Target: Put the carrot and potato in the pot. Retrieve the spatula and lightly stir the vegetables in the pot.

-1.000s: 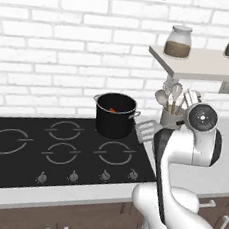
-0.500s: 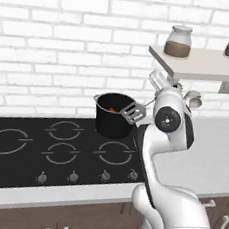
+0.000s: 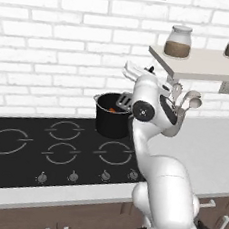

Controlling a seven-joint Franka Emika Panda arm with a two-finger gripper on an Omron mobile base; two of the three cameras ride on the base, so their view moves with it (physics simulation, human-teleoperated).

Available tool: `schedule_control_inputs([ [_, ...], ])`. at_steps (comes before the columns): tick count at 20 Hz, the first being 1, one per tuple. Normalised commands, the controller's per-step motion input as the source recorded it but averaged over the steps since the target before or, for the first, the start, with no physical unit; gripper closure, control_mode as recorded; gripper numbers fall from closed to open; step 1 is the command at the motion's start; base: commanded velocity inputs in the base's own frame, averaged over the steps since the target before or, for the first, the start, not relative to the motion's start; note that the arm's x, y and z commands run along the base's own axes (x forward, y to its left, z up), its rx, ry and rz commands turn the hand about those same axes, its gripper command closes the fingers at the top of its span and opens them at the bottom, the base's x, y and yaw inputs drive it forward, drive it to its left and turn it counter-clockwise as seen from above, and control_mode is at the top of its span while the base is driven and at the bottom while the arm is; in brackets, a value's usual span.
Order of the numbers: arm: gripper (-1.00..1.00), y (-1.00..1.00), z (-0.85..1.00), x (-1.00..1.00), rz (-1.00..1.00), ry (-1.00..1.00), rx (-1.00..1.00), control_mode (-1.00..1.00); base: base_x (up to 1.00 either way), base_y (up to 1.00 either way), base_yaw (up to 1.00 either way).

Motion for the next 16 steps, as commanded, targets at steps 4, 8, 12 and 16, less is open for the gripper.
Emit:
schedule_control_inputs([
  [4, 1.00, 0.39, -0.02, 0.78, 0.00, 0.00, -0.30, -1.00, 0.00, 0.00, 0.00],
  [8, 1.00, 0.33, -0.18, 0.89, 0.00, 0.06, -0.25, -1.00, 0.00, 0.00, 0.00],
  [12, 1.00, 0.34, -0.37, 0.92, 0.00, 0.14, -0.20, -1.00, 0.00, 0.00, 0.00],
  [16, 1.00, 0.29, -0.34, 0.95, 0.00, 0.12, -0.11, -1.00, 0.00, 0.00, 0.00],
])
